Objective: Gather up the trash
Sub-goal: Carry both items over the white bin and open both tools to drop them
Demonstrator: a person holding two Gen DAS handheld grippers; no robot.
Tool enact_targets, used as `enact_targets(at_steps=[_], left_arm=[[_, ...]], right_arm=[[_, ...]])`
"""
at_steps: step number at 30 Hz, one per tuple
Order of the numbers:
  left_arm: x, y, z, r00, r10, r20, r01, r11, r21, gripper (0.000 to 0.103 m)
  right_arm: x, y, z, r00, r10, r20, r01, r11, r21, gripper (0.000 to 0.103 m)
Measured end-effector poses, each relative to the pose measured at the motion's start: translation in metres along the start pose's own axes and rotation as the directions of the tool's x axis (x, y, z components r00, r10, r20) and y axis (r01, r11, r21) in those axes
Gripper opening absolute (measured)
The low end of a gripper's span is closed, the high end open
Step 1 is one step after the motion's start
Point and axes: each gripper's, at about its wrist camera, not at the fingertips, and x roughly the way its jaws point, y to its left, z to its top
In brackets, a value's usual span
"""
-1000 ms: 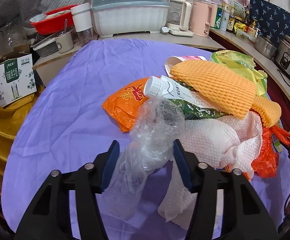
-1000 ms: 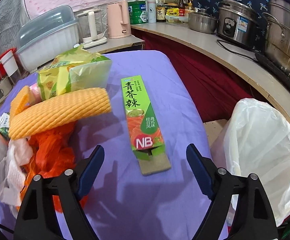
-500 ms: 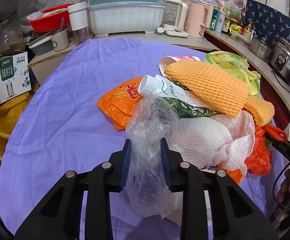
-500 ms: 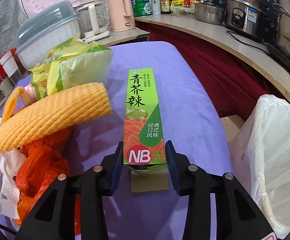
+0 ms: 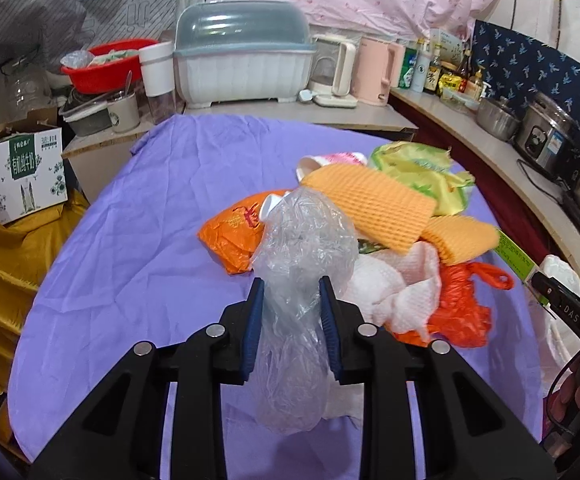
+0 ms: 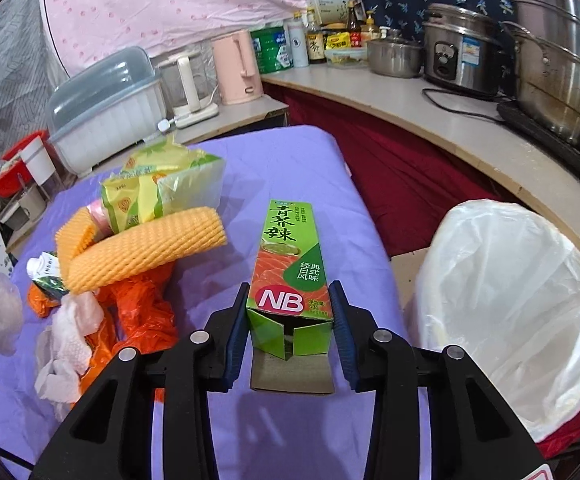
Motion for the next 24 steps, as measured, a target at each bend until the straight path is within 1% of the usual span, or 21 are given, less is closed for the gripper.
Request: enact_targets(at_steps=[5,8,12,16,20,23,24], left_arm=[[-0.025,-0.026,0.003,0.998,-0.047,0.035,0.045,0.998,0.041,0.026],[-0.039,-0.05,0.003,0.995,-0.086,0.053,0.081,0.994,0.078,0.026],[-0.054,-0.088,0.002,0.986,-0.151,0.065,0.142,0.982,0.127,0.026],[-0.064,-0.14,0.0,0.971,-0.231,0.056,0.216,0.957,0.192,0.026],[-0.068,-0.19,-0.006,0.955,-0.295,0.031,0.279,0.929,0.241,0.026],[-0.062,-0.229,-0.012,0.937,-0.348,-0.019,0.341,0.903,0.263,0.026],[-0.061,-0.244,-0.016,0.929,-0.369,-0.036,0.364,0.891,0.273,0.026]], right_arm=[[-0.035,-0.021,0.001,0.998,-0.017,0.054,0.016,0.999,0.028,0.037],[-0.053,-0.039,0.002,0.996,-0.037,0.08,0.033,0.998,0.052,0.037],[-0.076,-0.073,-0.002,0.99,-0.089,0.109,0.078,0.992,0.098,0.037],[-0.091,-0.111,-0.012,0.983,-0.149,0.105,0.133,0.98,0.148,0.037],[-0.099,-0.149,-0.024,0.978,-0.195,0.079,0.176,0.964,0.202,0.037],[-0.102,-0.171,-0.034,0.972,-0.227,0.06,0.208,0.95,0.231,0.037],[-0.102,-0.177,-0.036,0.971,-0.233,0.055,0.214,0.947,0.238,0.037]])
